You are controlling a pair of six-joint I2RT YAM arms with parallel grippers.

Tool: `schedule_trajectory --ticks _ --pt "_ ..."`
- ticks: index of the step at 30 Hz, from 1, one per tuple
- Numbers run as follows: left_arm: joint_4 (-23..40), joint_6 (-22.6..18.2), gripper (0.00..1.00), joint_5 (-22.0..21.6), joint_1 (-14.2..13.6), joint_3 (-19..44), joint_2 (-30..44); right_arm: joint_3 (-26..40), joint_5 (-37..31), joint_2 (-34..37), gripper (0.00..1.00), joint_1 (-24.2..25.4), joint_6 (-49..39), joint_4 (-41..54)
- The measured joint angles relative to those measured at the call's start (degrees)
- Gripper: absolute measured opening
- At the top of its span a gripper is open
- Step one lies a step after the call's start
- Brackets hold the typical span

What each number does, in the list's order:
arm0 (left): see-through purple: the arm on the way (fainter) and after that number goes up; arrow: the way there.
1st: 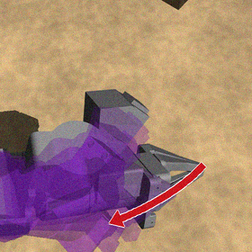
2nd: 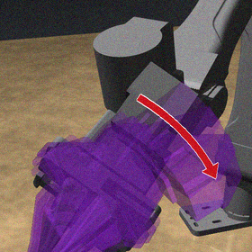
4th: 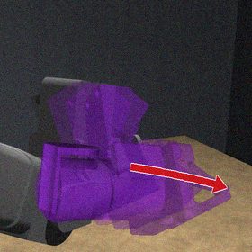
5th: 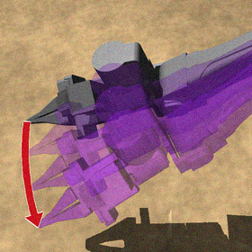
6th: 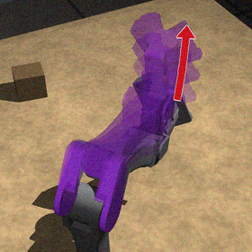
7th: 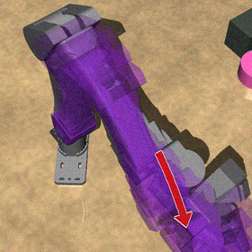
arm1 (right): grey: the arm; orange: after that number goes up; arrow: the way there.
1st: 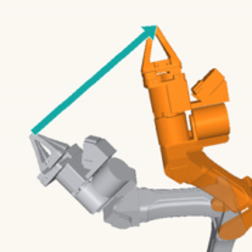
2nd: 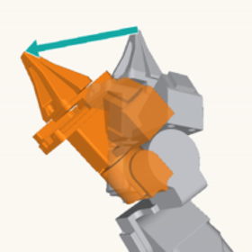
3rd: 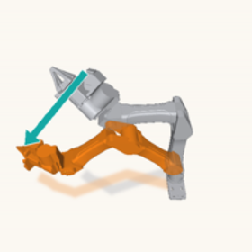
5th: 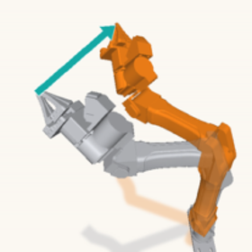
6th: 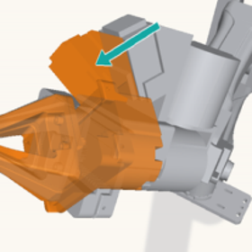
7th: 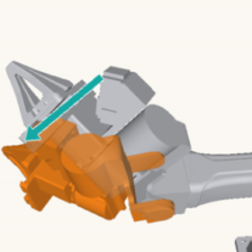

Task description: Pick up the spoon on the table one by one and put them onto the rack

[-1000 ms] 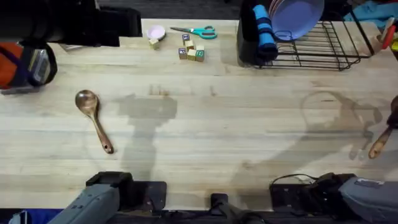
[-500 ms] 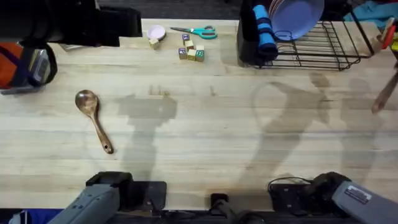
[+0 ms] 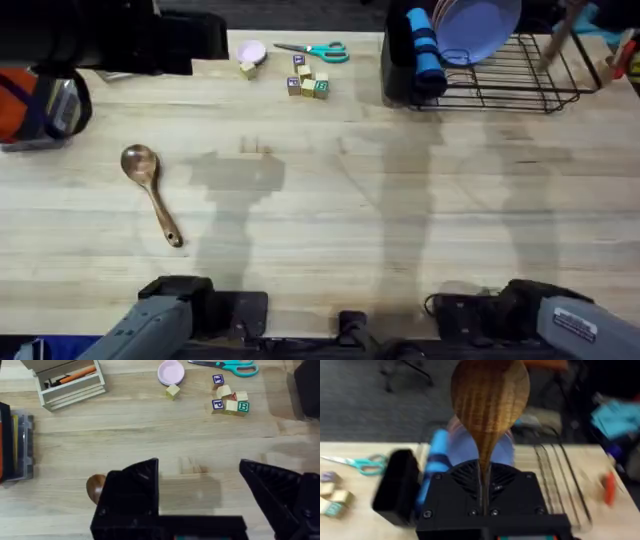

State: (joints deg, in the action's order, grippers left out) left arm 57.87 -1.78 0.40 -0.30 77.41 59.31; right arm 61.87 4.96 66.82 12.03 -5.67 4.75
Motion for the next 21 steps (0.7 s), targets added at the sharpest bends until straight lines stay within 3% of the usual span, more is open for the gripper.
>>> schedule_trajectory --ticks 5,9,15,21 --pt "0.0 0.0 0.993 0.0 0.0 0.0 0.0 0.0 -1.8 3.9 0.032 -7.3 0.2 -9.0" --pt "0.0 0.0 0.993 0.0 0.0 0.0 0.0 0.9 -2.6 8.4 0.031 -11.9 0.2 -10.4" --pt "0.0 0.0 0.993 0.0 0.0 0.0 0.0 7.1 -2.7 17.2 0.031 -16.5 0.4 -12.6" --pt "0.0 0.0 0.993 0.0 0.0 0.0 0.0 10.3 -2.8 22.8 0.032 -19.8 0.8 -24.7"
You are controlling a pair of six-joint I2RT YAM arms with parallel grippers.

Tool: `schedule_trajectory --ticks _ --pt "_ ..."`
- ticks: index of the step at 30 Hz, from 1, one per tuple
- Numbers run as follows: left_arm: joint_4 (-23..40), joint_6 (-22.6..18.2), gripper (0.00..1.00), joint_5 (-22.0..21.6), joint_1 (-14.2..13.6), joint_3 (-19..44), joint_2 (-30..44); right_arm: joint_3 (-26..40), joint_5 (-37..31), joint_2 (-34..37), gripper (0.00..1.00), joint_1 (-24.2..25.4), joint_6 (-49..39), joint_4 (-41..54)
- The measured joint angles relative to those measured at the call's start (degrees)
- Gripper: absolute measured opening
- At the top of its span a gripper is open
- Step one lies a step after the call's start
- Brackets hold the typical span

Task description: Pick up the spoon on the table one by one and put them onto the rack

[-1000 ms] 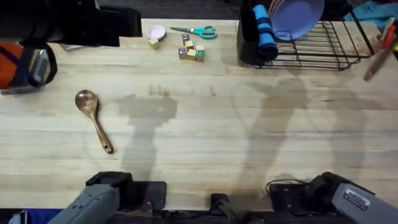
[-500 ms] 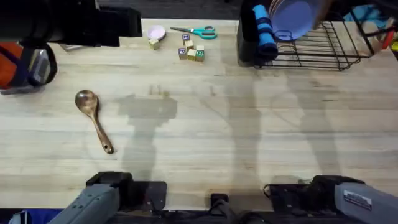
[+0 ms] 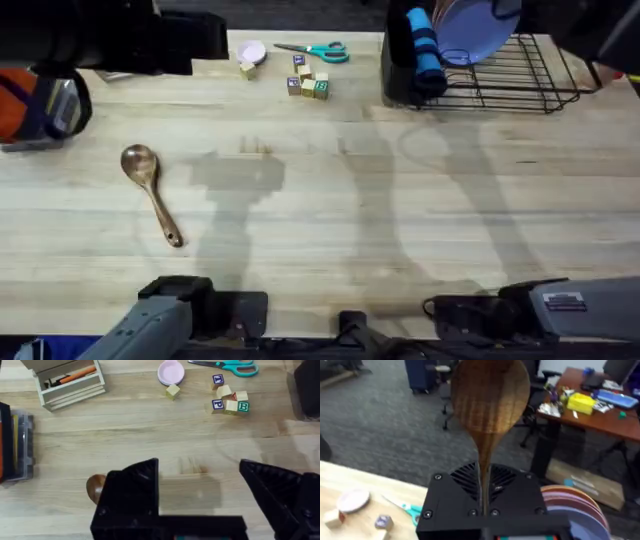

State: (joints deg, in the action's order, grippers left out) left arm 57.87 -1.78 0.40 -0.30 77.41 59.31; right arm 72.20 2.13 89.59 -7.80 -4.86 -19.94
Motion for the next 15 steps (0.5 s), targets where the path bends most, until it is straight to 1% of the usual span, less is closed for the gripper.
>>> schedule_trajectory --ticks 6,15 --pt "0.0 0.0 0.993 0.0 0.0 0.0 0.0 0.5 0.0 4.3 0.032 -2.0 2.6 -4.1" --pt "0.0 0.0 0.993 0.0 0.0 0.0 0.0 0.5 0.0 10.8 0.032 -3.2 3.8 -6.3"
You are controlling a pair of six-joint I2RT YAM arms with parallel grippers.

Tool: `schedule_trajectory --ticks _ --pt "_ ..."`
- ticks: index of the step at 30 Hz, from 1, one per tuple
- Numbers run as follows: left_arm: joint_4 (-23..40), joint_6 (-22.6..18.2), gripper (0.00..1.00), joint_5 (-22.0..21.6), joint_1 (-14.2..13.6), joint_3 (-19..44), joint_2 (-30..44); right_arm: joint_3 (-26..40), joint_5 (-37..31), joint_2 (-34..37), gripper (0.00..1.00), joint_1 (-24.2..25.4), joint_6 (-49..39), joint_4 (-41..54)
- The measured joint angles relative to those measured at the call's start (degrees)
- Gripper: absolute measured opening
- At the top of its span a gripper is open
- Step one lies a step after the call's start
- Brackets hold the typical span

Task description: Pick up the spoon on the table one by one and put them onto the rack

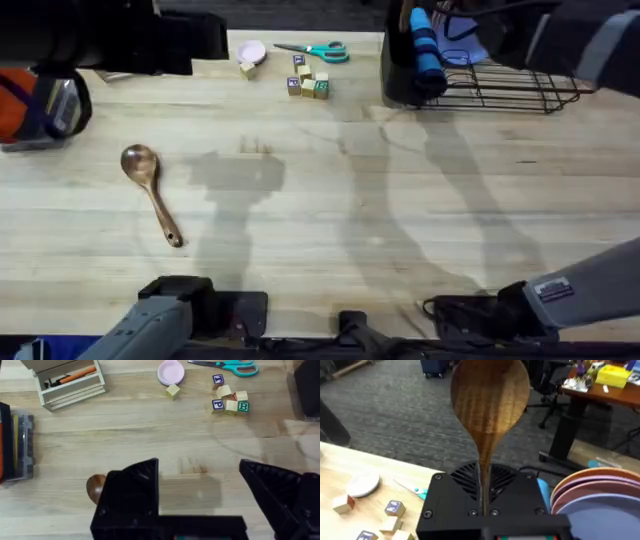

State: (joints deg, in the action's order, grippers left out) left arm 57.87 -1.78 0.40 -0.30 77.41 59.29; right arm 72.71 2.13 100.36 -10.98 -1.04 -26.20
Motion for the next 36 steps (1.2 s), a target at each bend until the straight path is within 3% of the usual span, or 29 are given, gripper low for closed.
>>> schedule_trajectory --ticks 10,14,16,26,33,36 --pt "0.0 0.0 0.993 0.0 0.0 0.0 0.0 0.0 0.0 4.0 0.032 0.0 0.2 0.7" --pt "0.0 0.0 0.993 0.0 0.0 0.0 0.0 0.0 -0.1 4.1 0.032 0.0 0.2 5.6" --pt "0.0 0.0 0.993 0.0 0.0 0.0 0.0 0.0 -0.4 4.1 0.032 0.0 0.2 12.9" --pt "0.0 0.0 0.993 0.0 0.0 0.0 0.0 0.5 -0.8 4.1 0.037 0.0 0.2 15.9" --pt "0.0 0.0 0.993 0.0 0.0 0.0 0.0 0.5 -0.8 4.1 0.324 0.0 0.2 16.8" --pt "0.0 0.0 0.993 0.0 0.0 0.0 0.0 0.5 -0.8 4.1 0.389 0.0 0.2 16.8"
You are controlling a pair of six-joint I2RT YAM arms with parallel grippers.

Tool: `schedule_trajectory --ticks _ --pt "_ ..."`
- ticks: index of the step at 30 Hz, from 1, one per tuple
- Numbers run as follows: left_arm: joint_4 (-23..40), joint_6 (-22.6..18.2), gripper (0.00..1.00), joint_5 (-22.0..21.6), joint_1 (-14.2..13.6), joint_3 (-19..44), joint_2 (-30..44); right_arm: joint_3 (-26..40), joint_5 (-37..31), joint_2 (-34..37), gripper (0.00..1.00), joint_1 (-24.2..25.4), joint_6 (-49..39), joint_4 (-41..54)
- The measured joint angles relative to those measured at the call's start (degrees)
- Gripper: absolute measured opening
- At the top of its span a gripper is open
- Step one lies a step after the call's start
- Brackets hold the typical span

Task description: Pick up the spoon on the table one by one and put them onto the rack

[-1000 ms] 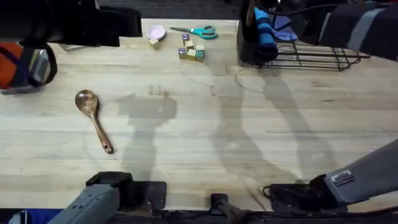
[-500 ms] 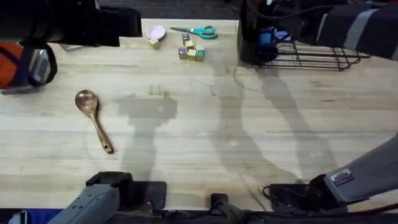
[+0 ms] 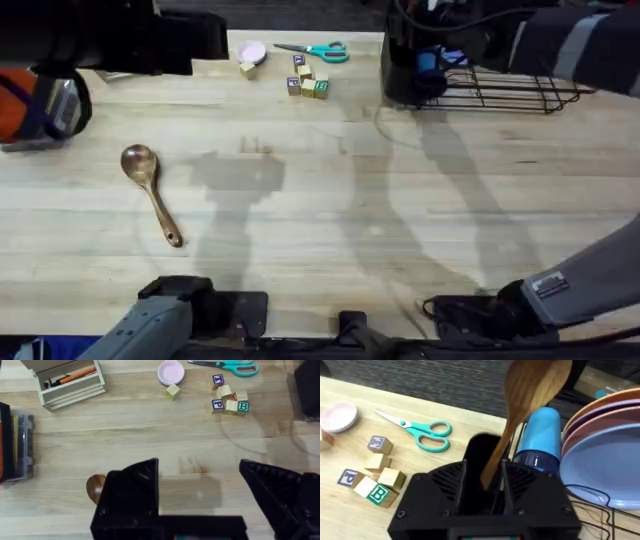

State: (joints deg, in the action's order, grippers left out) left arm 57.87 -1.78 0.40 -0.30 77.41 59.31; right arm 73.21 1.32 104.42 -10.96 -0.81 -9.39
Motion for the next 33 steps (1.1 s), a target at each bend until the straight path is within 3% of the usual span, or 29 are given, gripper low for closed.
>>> schedule_trajectory --ticks 15,28,30,33 --pt "0.0 0.0 0.993 0.0 0.0 0.0 0.0 0.0 0.0 -0.6 0.505 0.0 0.0 0.9" --pt "0.0 0.0 0.993 0.0 0.0 0.0 0.0 0.0 0.0 -10.0 0.603 0.0 0.0 11.1" --pt "0.0 0.0 0.993 0.0 0.0 0.0 0.0 0.0 0.0 -11.4 0.646 0.0 0.0 13.8" --pt "0.0 0.0 0.993 0.0 0.0 0.0 0.0 0.0 0.0 -13.4 0.791 0.0 0.0 17.3"
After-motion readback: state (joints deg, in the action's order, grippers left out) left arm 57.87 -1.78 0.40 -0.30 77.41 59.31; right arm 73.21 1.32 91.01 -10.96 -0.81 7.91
